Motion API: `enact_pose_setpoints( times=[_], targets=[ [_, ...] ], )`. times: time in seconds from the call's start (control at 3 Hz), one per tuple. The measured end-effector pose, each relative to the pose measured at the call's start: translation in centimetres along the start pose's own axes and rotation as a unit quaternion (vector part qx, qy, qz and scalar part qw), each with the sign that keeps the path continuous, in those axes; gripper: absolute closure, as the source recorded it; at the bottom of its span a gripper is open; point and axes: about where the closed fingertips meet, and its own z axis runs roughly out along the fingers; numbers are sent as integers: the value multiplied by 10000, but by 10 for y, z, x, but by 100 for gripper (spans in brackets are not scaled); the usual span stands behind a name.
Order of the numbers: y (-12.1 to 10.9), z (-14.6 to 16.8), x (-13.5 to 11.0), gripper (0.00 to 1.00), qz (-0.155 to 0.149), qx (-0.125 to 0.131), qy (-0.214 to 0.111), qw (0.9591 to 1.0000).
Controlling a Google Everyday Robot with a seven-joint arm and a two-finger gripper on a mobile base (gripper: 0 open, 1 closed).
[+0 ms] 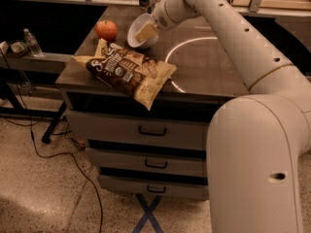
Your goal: Move white bowl near redbull can
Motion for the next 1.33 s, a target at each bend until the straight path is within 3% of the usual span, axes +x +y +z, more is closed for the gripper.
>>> enact_pose_setpoints(
  times=[0.67,1.0,1.33],
  targets=[
    [-11,8,-7,80,61,141,-68,9999],
    [-43,7,-4,100,152,577,74,9982],
    [-101,-21,9,100,955,1301,55,9869]
  ],
)
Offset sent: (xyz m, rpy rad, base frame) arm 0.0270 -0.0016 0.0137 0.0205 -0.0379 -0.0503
